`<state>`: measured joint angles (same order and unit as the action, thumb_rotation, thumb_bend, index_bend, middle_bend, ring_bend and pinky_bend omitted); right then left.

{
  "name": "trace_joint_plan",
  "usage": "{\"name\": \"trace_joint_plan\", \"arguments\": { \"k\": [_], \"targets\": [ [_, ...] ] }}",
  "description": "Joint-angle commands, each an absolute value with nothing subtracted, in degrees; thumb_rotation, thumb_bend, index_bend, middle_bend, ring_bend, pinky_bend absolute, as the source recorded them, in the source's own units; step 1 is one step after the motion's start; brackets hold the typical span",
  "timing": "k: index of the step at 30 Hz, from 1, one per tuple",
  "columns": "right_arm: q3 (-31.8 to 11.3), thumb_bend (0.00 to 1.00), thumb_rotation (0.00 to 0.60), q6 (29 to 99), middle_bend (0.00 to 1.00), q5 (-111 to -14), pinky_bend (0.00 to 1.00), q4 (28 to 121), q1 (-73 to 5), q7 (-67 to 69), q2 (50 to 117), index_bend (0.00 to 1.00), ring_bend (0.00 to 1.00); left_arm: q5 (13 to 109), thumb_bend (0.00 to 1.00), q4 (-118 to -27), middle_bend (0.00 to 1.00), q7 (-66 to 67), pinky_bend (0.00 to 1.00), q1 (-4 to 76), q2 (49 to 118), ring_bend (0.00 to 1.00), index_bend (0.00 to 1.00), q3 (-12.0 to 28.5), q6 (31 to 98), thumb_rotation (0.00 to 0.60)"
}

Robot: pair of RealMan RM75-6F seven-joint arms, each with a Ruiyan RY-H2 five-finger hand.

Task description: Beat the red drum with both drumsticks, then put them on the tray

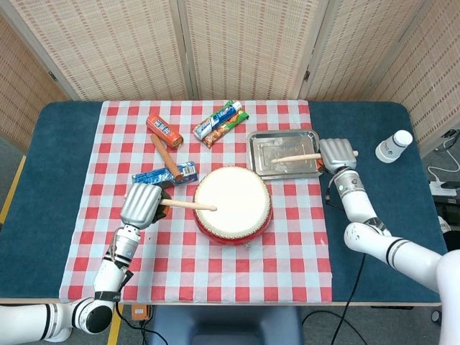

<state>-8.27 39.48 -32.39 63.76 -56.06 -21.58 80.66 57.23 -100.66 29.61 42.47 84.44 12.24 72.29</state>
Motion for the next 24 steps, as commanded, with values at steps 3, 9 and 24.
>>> {"name": "trace_joint_plan", "arguments": {
  "k": [3,9,24],
  "targets": [
    [-8.4,0.56,0.6,32.3,0.95,-28.8,0.89,50.8,-59.3,-22.9,88.9,0.97,0.86,57.4,0.62,-101.1,1.0,29.3,1.0,41.9,83.6,0.98,1.0,12.0,71.9,0.6],
    [-9.7,0.55,0.6,28.8,0.84,-28.7,0.84,40.3,-61.7,-23.2,95.4,0.81,0.73,57.6,0.62,-101.1,1.0,28.1,1.0,41.1,82.7,0.98,1.0,12.1,71.3,0.6],
    [-11.7,0.27,0.6,21.3,0.31,-27.5,0.36,23.6,-65.7,-26.6,105.1,0.13,0.19,58.2,0.62,-100.3,1.0,26.9,1.0,40.3,82.0,0.98,1.0,12.7,70.9,0.6]
  ]
}}
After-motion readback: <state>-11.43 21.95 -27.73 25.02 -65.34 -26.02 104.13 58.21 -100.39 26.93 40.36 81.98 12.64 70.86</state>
